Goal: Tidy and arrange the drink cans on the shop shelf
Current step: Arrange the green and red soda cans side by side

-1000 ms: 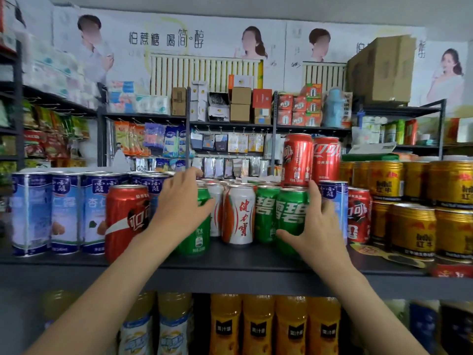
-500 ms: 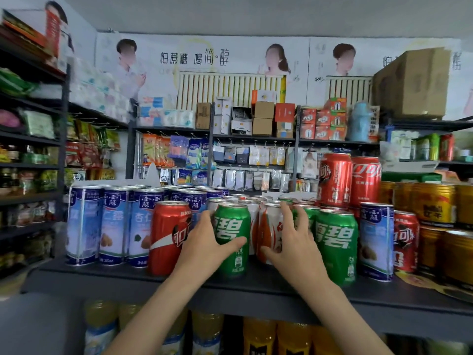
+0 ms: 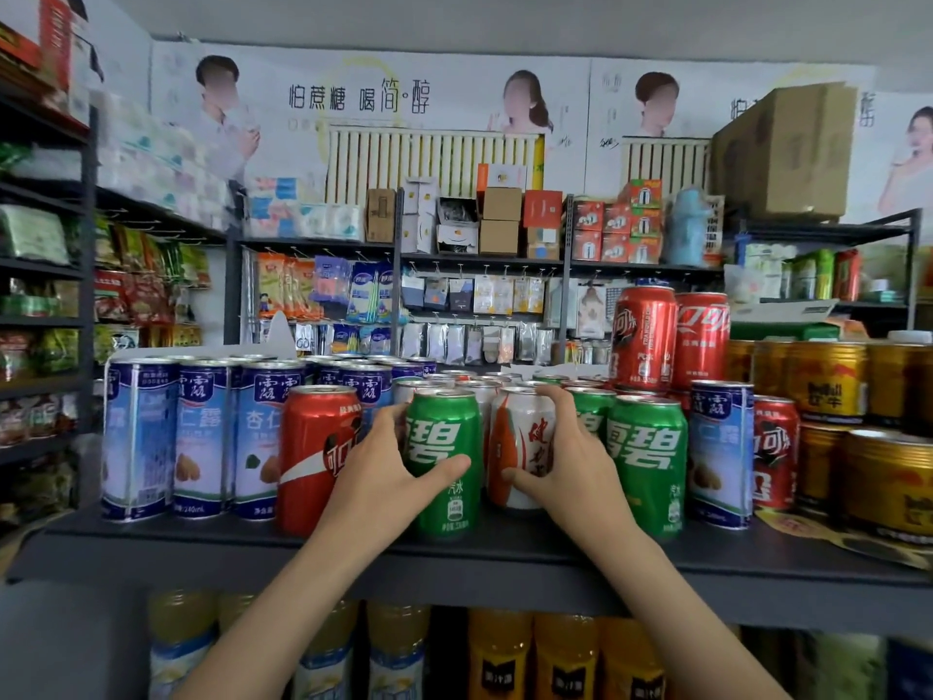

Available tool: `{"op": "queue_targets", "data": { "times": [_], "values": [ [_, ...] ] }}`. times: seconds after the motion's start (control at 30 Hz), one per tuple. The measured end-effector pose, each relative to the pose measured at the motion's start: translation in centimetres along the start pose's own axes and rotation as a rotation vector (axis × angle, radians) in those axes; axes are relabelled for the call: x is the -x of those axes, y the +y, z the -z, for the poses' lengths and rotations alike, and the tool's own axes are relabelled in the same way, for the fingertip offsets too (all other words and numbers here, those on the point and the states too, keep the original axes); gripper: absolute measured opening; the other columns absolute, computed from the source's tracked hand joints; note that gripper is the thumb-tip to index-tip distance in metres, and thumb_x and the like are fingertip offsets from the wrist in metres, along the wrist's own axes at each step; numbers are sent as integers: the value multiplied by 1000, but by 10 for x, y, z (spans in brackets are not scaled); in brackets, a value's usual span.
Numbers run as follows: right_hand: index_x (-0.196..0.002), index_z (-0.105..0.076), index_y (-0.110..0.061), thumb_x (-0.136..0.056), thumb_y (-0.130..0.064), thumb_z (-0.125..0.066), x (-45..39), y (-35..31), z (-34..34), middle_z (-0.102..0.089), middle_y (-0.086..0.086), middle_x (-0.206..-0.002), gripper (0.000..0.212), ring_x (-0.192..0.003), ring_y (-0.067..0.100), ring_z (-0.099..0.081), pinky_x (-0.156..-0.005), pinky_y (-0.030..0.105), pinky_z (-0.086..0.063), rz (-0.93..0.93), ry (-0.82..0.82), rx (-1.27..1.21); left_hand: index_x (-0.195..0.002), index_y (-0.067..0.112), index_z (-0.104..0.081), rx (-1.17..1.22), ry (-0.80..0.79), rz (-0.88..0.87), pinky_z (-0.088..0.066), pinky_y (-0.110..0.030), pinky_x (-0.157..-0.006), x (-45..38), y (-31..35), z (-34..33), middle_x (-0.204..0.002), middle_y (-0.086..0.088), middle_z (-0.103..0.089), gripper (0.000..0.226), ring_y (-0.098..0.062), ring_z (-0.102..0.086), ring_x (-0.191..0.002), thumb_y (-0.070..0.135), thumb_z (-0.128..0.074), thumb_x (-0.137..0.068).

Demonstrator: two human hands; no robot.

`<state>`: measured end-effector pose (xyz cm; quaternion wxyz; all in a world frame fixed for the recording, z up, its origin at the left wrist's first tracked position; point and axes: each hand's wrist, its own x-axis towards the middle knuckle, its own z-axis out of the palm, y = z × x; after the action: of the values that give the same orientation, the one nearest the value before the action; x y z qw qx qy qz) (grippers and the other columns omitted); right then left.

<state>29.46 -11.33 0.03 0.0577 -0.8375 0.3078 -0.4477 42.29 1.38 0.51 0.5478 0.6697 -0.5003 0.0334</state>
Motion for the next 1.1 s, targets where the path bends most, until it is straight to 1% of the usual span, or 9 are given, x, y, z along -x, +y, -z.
{"op": "queue_targets", "data": {
  "times": [0.1, 0.27, 0.5, 0.67, 0.77, 0.83, 0.9, 0.97, 1.1],
  "values": [
    [-131, -17, -31, -70, -36, -78, -2, 0, -3, -59, 9, -102, 87, -96, 31, -57, -70, 36, -49, -33, -1, 34, -133, 20, -36, 15, 54, -4, -43, -32, -94, 7, 5, 3, -126, 4, -51, 73, -13, -50, -112, 38, -73, -72],
    [-128, -23, -28, -65, -35, -81, -2, -4, 0, -58, 8, -97, 86, -95, 29, -55, -68, 30, -38, -38, 13, -37, -133, 15, -36, -19, 154, -48, -45, -36, -94, 11, 30, 21, -126, -2, -52, 74, -19, -51, -113, 35, -73, -72],
    [-133, -21, -27, -64, -35, -83, 4, -36, -14, -41, 11, -127, 93, -110, 33, -51, -89, 43, -47, -34, -50, -180, -134, 13, -36, 61, 249, -74, -46, -42, -93, 1, 50, 49, -113, 3, -50, 73, -18, -52, -107, 32, -72, -74],
    [-142, -14, -27, -70, -27, -80, 7, -39, -3, -34, 9, -140, 98, -125, 27, -43, -99, 36, -39, -12, -154, -277, -135, 12, -35, 82, 237, -53, -46, -37, -89, 2, 50, 48, -109, 3, -49, 73, -16, -51, -102, 30, -72, -74],
    [-140, -31, -19, -80, -22, -70, 5, -25, 34, -46, 3, -133, 72, -123, 19, -45, -103, 29, -37, 44, -80, -100, -132, 14, -37, 103, 200, -72, -47, -41, -91, 5, 54, 38, -109, 5, -50, 72, -18, -54, -104, 33, -72, -73],
    [-127, -49, -14, -86, -17, -62, -5, -14, 63, -57, 3, -119, 43, -112, 18, -51, -99, 32, -44, 86, 41, 91, -130, 16, -38, 95, 158, -94, -48, -36, -87, 7, 59, 25, -107, 7, -49, 68, -15, -53, -102, 33, -72, -73],
    [-119, -57, -10, -88, -11, -58, -19, -5, 83, -62, 5, -113, 31, -106, 19, -55, -93, 33, -49, 103, 82, 204, -130, 16, -37, 63, 110, -116, -46, -30, -81, 8, 64, 7, -107, 9, -48, 68, -11, -50, -99, 34, -71, -74],
    [-116, -60, -8, -89, -9, -56, -35, -1, 92, -63, 7, -113, 27, -101, 21, -59, -90, 31, -50, 119, -44, 269, -129, 16, -37, 4, 79, -132, -43, -27, -79, 9, 66, -12, -111, 8, -50, 68, -9, -49, -99, 38, -70, -74],
    [-116, -59, -7, -91, -14, -55, -63, -5, 88, -60, 10, -118, 26, -104, 22, -60, -88, 27, -49, 140, -412, 355, -129, 19, -35, -122, 37, -95, -42, -30, -88, 8, 58, -43, -125, 4, -51, 68, -15, -51, -112, 46, -68, -75]
  ]
}}
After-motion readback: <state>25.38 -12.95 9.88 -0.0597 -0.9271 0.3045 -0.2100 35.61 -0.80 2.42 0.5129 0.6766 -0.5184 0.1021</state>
